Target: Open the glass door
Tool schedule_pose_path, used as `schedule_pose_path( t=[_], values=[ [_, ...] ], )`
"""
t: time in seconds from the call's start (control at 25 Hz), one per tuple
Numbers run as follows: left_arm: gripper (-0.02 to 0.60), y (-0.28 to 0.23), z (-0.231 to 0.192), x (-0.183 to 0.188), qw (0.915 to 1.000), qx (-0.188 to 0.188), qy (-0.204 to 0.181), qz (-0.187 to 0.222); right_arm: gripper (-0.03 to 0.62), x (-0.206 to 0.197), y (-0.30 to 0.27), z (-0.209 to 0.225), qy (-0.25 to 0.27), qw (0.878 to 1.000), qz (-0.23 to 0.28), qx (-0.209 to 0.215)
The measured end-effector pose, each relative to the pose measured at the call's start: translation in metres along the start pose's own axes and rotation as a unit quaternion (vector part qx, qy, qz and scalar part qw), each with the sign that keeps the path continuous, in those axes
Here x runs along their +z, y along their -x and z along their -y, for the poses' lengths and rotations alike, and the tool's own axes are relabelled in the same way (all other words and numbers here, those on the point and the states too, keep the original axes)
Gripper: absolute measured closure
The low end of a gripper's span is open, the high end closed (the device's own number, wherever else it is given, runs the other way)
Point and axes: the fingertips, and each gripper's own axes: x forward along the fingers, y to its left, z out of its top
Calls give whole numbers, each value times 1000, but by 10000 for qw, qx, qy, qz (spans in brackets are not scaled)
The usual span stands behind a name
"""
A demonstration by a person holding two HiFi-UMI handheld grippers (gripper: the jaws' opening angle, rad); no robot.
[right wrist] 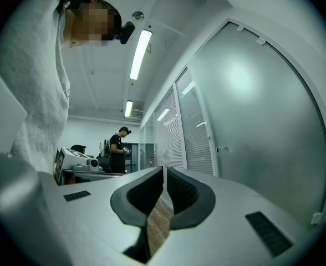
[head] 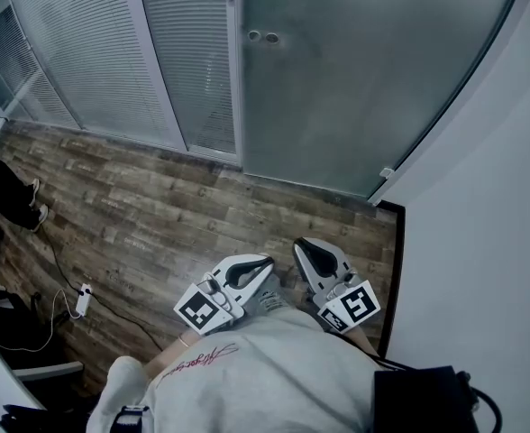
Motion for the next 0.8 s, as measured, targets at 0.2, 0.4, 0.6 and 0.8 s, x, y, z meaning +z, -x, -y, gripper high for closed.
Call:
schedule_pose_path(
  t=[0.2, 0.4, 0.6, 0.8],
  values=[
    [563, -8, -20, 5, 10000, 49, 15, -14, 560, 7, -22, 13, 34, 10000, 25, 84],
    [563, -43, -67, -5, 9996, 213, 43, -151, 560, 2, -56, 66, -27, 9997, 68, 238],
    [563, -56, -105, -4, 9993, 358, 68, -120, 560, -1, -87, 89, -72, 9995, 12, 314],
    [563, -75, -143, -1, 9989, 444, 56, -114, 560, -3, -116, 121, -91, 9993, -62, 370]
  ],
)
